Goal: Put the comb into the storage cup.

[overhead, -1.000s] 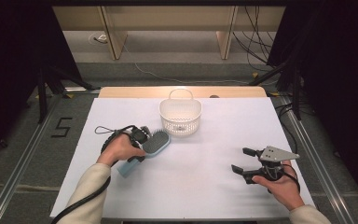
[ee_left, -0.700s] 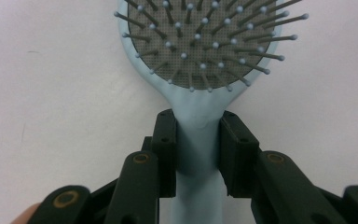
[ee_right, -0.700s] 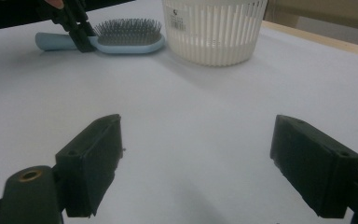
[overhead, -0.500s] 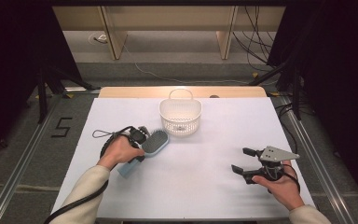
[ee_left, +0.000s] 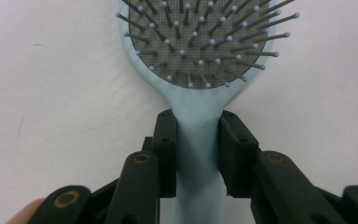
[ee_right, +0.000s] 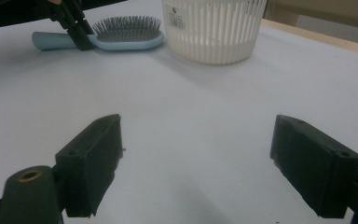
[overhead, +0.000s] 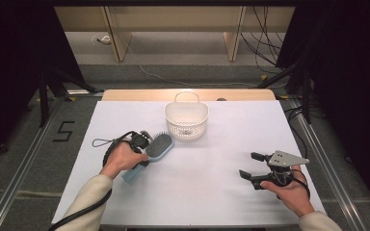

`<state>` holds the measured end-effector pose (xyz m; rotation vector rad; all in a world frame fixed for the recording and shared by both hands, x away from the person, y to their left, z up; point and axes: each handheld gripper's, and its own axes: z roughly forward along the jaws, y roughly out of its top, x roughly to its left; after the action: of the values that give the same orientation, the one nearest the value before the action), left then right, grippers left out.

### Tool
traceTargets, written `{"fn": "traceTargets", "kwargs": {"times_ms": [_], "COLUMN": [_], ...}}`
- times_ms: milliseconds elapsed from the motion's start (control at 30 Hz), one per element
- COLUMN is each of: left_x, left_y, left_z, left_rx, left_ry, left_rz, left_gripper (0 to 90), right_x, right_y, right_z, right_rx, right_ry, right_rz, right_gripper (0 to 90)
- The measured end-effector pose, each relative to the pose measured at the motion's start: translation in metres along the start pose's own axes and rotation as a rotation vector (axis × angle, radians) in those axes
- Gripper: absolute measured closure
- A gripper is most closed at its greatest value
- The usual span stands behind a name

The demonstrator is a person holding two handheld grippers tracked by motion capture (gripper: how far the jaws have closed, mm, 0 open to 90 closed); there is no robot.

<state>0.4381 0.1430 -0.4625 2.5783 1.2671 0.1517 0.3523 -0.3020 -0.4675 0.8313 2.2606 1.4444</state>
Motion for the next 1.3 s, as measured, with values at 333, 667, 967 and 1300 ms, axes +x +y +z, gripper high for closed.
{"fn": "traceTargets", "kwargs": {"times_ms": [333,667,967,1300], "left_x": [0.002,0.0,0.002,0.004], "left_y": [-0.005,-0.006,-0.009,-0.014], "left_z": [0.0,-0.001,-0.003,-0.011], "left_rx": [-0.034,-0.05,-0.065,-0.14], "left_ry": [-0.009,0.008,0.021,0.04], "left_rz": [-0.006,0.004,0.003,-0.012], "left_gripper": [70.1,70.1,70.1,70.1], "right_x": [0.0,-0.001,-0.001,-0.001], "right_y": [0.0,0.0,0.0,0.0], "right_z": [0.0,-0.001,-0.001,-0.001], "right_rx": [0.001,-0.002,-0.004,-0.003], "right_ry": [0.0,0.0,-0.002,-0.001], "right_rz": [0.005,0.004,0.004,0.002], "right_gripper": [17.6,17.6,17.6,17.6]}}
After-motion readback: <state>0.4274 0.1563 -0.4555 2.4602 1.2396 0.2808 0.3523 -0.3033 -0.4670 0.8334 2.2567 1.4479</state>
